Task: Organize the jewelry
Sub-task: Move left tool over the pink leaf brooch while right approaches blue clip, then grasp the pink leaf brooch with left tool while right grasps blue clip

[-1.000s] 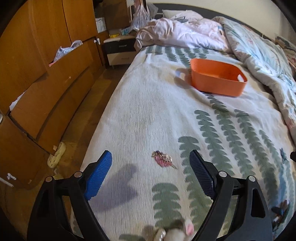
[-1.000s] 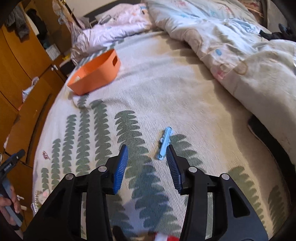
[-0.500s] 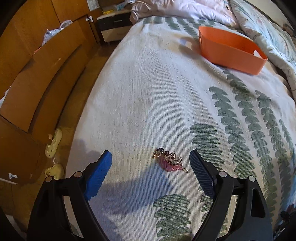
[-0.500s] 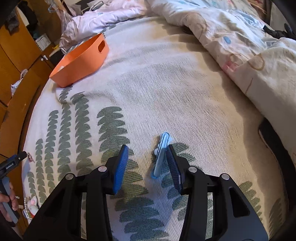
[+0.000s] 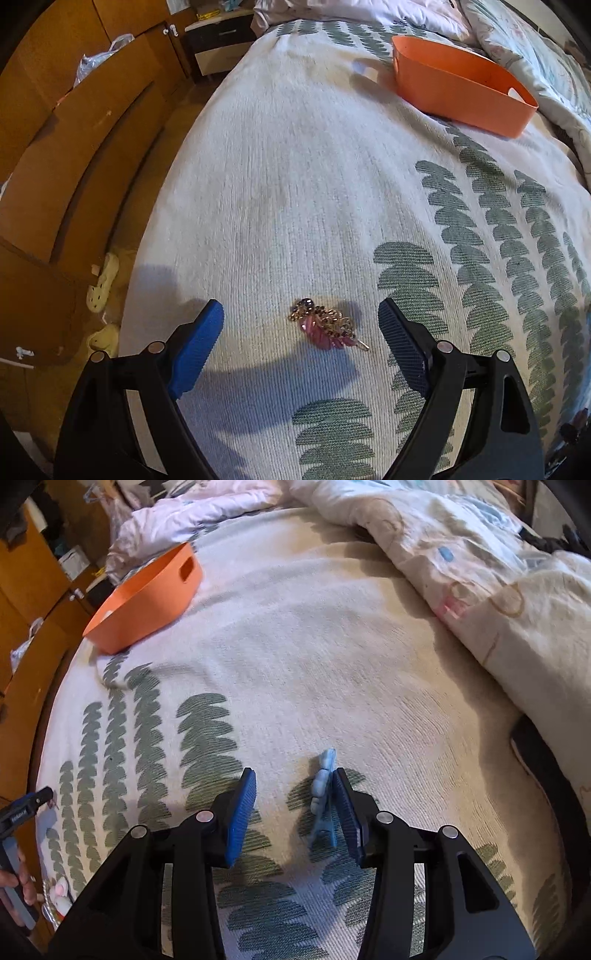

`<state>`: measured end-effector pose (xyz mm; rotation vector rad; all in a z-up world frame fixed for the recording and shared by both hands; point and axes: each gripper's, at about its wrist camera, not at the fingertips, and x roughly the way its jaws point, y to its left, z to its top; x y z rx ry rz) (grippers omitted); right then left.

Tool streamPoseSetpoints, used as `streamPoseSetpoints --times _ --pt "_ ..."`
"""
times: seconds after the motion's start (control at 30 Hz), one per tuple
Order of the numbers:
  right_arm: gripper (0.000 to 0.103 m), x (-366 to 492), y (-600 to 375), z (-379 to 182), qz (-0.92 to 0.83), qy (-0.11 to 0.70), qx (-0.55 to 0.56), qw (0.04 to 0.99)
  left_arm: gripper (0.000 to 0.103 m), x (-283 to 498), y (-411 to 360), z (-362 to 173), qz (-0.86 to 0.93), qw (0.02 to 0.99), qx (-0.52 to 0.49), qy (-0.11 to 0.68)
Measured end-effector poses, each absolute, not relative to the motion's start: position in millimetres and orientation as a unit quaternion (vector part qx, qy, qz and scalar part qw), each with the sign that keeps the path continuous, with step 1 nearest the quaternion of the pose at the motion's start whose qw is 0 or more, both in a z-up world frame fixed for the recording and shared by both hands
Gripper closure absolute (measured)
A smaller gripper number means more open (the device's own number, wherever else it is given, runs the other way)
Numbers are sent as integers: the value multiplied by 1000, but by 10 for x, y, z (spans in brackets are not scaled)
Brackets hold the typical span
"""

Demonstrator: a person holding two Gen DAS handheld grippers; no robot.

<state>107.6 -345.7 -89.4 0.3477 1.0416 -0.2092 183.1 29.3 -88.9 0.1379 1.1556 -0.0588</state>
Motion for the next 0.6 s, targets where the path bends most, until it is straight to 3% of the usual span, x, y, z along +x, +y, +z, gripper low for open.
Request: streamPoseSetpoints --times 0.6 --pt "59 1075 -3403 -945 -123 507 120 845 22 1863 148 -983 -36 829 77 553"
